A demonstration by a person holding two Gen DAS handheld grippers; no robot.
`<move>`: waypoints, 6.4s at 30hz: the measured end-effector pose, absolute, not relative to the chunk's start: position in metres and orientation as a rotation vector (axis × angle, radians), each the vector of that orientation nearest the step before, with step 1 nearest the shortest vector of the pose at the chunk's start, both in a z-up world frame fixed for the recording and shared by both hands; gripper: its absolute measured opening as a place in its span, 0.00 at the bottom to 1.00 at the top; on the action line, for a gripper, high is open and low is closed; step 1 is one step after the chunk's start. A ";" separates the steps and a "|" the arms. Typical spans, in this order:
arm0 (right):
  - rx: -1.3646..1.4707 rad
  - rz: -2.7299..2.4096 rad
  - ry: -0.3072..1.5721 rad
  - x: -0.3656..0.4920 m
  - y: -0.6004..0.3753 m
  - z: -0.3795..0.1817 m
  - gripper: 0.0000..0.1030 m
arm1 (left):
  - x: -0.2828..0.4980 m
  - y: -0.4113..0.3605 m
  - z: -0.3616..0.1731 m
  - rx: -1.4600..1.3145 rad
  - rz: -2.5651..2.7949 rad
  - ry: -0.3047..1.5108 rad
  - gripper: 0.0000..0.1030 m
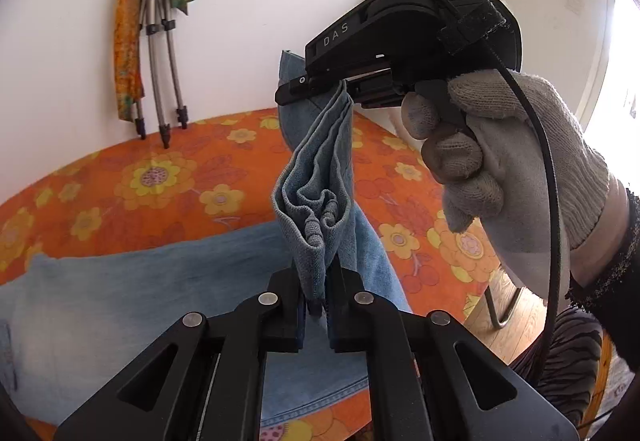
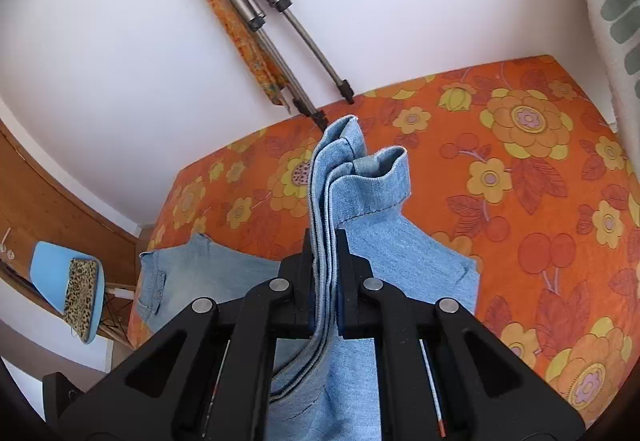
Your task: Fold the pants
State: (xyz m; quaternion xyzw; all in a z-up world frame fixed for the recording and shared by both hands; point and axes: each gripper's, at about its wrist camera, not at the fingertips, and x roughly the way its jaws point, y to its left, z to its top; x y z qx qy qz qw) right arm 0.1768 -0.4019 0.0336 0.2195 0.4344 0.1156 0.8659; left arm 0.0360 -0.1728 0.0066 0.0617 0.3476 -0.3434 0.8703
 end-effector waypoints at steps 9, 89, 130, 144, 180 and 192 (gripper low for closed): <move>0.323 0.456 0.987 0.230 -0.199 0.020 0.07 | 0.054 -0.028 -0.020 0.044 -0.478 0.774 0.06; -0.085 0.405 1.075 0.216 -0.178 -0.107 0.30 | 0.095 0.195 -0.106 -0.046 -0.026 0.950 0.04; -0.622 0.752 1.006 0.274 -0.054 -0.120 0.08 | 0.103 0.153 -0.131 -0.013 -0.208 0.968 0.05; -0.135 0.804 1.101 0.145 -0.161 -0.086 0.26 | 0.161 0.119 -0.099 0.012 -0.323 0.912 0.05; 0.020 0.573 1.111 0.086 -0.261 -0.105 0.27 | -0.008 -0.063 -0.089 0.153 -0.735 0.972 0.10; 0.221 0.527 1.137 0.111 -0.276 -0.115 0.48 | 0.005 -0.107 -0.107 0.176 -0.648 0.980 0.45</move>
